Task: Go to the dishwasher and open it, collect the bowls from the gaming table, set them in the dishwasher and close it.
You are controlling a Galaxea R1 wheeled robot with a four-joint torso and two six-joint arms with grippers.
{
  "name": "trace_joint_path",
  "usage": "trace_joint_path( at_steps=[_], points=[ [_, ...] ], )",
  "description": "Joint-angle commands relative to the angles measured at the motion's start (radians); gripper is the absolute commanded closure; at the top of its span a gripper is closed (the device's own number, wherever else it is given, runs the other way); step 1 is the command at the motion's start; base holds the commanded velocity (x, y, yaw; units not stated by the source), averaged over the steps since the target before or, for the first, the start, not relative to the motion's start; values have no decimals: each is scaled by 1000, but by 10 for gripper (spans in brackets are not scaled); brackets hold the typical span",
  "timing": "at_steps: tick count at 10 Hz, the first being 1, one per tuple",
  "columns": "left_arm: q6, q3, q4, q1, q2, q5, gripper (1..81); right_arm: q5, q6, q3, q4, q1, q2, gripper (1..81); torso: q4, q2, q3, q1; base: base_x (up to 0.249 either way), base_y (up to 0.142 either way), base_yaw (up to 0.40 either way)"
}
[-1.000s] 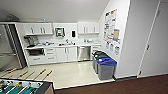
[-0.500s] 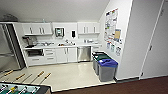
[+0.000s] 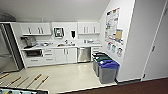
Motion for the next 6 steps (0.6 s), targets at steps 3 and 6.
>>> trace_joint_path(
  at_steps=[3, 6],
  points=[
    [5, 5, -3, -61, -17, 41, 10, -44, -5, -10, -11, 58, -14, 10, 0, 0, 0, 0, 135, 0, 0],
    [5, 2, -2, -61, -14, 41, 10, -44, -5, -9, -11, 58, -6, 10, 0, 0, 0, 0, 135, 0, 0]
  ],
)
